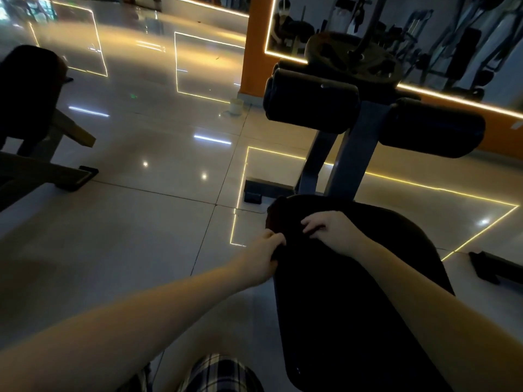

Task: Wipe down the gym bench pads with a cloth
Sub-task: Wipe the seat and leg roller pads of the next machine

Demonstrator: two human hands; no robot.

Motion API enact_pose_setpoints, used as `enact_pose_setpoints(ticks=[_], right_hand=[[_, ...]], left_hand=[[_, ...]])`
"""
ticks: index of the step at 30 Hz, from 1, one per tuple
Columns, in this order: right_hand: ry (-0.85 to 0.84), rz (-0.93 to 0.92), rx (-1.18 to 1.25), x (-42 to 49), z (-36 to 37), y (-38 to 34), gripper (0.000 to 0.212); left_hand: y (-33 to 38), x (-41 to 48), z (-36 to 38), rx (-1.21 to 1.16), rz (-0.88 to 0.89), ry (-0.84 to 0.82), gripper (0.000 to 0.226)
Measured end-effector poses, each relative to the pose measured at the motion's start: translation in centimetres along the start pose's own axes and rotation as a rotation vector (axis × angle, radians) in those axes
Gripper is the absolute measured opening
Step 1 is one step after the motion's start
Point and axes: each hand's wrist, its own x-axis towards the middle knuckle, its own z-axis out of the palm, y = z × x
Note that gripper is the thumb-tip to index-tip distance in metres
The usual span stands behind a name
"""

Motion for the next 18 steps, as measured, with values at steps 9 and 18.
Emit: enact_pose_setpoints(ticks=[9,18], right_hand=[[-0.143,0.138,0.326,-1.2,0.6,2.4,0.059],[-0.247,0.170,-0.060,1.5,2.9,1.9,0.074]], left_hand=[[0.2,2.7,0.4,-0.384,-0.358,0.147,0.070],[-2.4,9.0,4.2,-0.346,-0.475,0.151,0.112]])
